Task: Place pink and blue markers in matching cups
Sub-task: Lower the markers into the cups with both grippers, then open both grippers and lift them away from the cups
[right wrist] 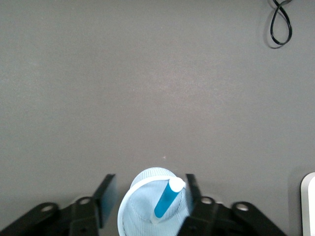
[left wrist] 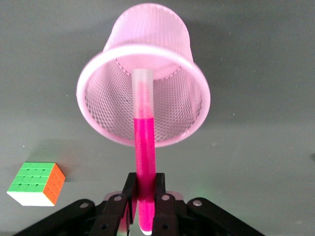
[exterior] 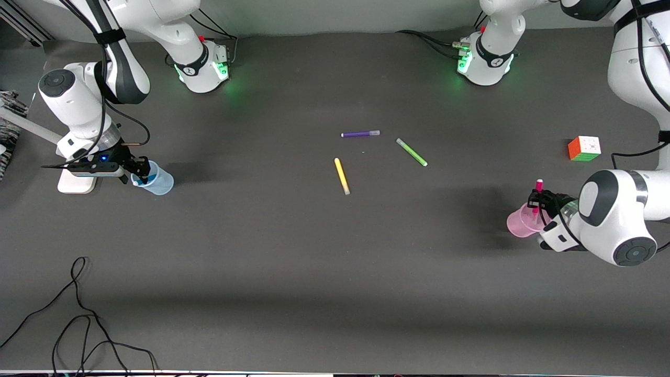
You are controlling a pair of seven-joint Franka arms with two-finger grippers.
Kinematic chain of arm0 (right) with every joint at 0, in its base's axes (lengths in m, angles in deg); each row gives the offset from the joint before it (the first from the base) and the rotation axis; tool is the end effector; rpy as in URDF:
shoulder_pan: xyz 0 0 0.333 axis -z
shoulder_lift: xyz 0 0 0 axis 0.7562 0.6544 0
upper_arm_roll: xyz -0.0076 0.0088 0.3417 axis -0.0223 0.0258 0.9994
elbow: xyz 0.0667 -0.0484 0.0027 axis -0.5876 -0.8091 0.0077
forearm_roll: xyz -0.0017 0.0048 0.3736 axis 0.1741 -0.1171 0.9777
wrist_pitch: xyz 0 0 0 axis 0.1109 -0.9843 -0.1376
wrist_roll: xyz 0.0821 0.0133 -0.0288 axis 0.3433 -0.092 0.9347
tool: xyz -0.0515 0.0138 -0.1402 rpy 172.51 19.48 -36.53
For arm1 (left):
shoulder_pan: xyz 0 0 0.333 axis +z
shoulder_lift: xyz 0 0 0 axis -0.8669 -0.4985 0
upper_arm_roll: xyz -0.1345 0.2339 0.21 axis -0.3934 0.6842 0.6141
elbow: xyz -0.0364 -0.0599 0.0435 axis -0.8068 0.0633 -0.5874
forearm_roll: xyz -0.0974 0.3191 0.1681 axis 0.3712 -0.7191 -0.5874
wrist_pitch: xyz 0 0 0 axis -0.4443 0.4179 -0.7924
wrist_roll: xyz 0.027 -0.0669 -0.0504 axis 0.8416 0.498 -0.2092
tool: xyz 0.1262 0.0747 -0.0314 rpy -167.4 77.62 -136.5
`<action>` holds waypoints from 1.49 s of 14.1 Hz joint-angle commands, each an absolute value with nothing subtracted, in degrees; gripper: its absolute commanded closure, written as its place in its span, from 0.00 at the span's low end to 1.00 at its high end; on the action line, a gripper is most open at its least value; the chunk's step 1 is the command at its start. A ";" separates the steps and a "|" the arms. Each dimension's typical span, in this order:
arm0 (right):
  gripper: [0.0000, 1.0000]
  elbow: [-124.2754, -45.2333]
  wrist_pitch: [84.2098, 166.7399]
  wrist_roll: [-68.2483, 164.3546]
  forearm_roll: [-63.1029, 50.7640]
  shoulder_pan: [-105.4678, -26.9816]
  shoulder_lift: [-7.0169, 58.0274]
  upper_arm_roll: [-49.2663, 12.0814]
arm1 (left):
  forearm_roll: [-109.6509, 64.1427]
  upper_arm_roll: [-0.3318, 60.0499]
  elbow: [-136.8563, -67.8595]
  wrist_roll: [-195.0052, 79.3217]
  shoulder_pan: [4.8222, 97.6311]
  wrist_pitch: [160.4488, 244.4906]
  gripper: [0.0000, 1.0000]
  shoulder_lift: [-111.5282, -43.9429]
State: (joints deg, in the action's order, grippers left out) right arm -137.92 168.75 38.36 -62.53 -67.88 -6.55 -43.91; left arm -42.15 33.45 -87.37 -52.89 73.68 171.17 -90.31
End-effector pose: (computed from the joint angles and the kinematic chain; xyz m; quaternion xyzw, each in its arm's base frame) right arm 0.4301 -0.0781 0.3090 0.9911 0.0026 0.1230 0.0507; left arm 0.6087 0.0377 0.2587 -0.9515 0.0169 0.3071 0.0124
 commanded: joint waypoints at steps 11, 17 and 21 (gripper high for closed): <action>0.00 -115.31 141.29 38.28 -59.11 -68.37 -6.40 -33.54 | -43.17 33.16 -77.09 -56.32 71.80 164.42 0.00 -89.39; 0.00 -97.20 124.12 38.80 -49.79 -68.37 -2.00 -29.32 | -39.57 32.98 -84.10 -50.17 74.50 166.68 0.00 -73.15; 0.00 -92.71 124.02 38.89 -48.02 -68.20 -1.65 -26.33 | -36.32 33.24 -96.31 -49.98 76.01 175.46 0.00 -60.14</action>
State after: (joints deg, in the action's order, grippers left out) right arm -96.75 125.70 38.32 -49.48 -68.33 -3.36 -27.10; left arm -38.42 32.87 -85.34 -51.05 75.02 169.63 -69.10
